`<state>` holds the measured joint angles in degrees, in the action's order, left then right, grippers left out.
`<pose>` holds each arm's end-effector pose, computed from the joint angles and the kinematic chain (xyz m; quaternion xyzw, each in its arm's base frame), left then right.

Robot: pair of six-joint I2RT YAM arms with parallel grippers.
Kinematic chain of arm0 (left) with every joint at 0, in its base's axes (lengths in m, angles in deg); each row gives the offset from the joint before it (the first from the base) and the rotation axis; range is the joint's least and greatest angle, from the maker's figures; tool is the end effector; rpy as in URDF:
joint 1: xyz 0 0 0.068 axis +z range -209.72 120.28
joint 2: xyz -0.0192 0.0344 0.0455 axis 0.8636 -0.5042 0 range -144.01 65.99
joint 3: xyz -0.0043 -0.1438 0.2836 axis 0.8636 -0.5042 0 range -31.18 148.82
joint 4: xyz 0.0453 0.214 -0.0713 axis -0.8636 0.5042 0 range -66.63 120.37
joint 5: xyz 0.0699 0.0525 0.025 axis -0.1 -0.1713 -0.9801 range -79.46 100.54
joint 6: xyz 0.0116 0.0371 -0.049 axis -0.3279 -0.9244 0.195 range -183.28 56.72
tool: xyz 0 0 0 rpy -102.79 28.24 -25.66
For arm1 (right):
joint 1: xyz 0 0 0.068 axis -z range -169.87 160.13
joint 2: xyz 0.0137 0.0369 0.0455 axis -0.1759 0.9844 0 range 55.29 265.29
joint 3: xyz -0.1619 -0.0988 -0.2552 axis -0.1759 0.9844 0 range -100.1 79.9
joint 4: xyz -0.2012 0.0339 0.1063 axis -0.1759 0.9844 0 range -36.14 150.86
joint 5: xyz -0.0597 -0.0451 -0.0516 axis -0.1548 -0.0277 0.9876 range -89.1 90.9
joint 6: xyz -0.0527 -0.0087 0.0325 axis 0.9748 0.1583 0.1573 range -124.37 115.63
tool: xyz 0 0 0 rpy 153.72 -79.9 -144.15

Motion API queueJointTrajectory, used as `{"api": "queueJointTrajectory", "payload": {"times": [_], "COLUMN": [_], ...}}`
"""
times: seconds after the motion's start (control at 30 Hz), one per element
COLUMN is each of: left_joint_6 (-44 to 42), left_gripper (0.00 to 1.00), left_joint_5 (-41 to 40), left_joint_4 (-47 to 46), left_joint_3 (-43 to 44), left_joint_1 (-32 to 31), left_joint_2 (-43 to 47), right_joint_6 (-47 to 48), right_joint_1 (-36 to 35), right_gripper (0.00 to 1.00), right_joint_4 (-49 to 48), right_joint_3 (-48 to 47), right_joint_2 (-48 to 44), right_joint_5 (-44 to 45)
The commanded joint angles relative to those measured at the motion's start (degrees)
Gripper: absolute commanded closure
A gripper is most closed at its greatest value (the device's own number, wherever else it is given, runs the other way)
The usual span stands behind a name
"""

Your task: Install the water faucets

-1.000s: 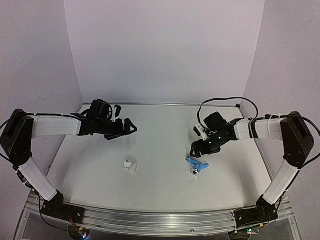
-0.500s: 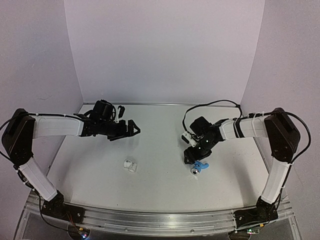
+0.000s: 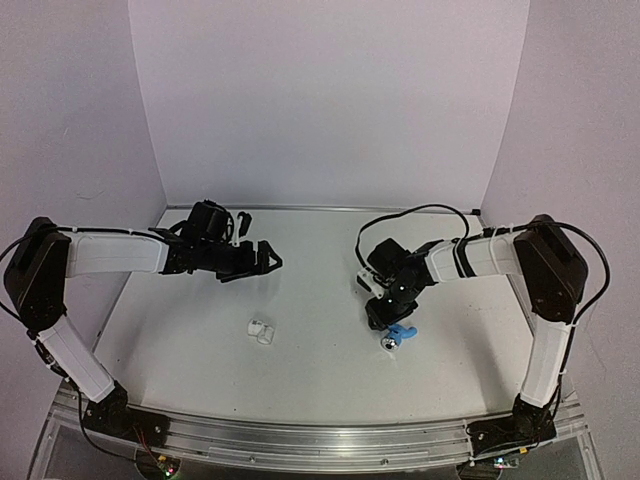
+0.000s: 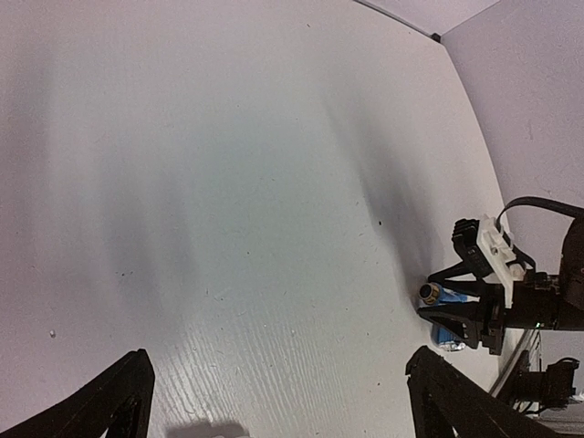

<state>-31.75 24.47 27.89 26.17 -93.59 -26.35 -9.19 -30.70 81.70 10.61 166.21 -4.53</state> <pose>0.2700 -0.1950 0.2752 0.0701 0.8966 -0.3210 0.2970 0.2778 0.2460 0.1943 -0.3118 0.9322 0.1121 0.1459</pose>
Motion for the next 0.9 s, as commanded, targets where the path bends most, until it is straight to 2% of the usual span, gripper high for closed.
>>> {"api": "queueJointTrajectory", "payload": {"times": [0.0, 0.27, 0.63, 0.87], "left_joint_6": [-0.6, -0.4, 0.3, 1.1], "left_gripper": [0.00, 0.00, 0.00, 0.00], "left_joint_5": [-1.4, -1.6, 0.1, 1.6], "left_joint_4": [0.4, 1.2, 1.2, 0.6], "left_joint_3": [2.5, 1.6, 2.7, 3.0], "left_joint_1": [-0.3, -0.4, -0.8, -0.9], "left_joint_2": [1.1, 1.3, 1.6, 2.0], "right_joint_6": [-2.0, -3.4, -5.3, -8.5], "right_joint_1": [-0.4, -0.4, -0.4, -0.4], "right_gripper": [0.57, 0.75, 0.86, 0.97], "right_joint_4": [-0.9, -3.4, -8.7, -17.9], "right_joint_3": [-0.9, 1.0, 3.1, 8.1], "right_joint_2": [0.4, -1.7, -7.2, -14.6], "right_joint_5": [0.6, 0.7, -2.4, -5.6]}}
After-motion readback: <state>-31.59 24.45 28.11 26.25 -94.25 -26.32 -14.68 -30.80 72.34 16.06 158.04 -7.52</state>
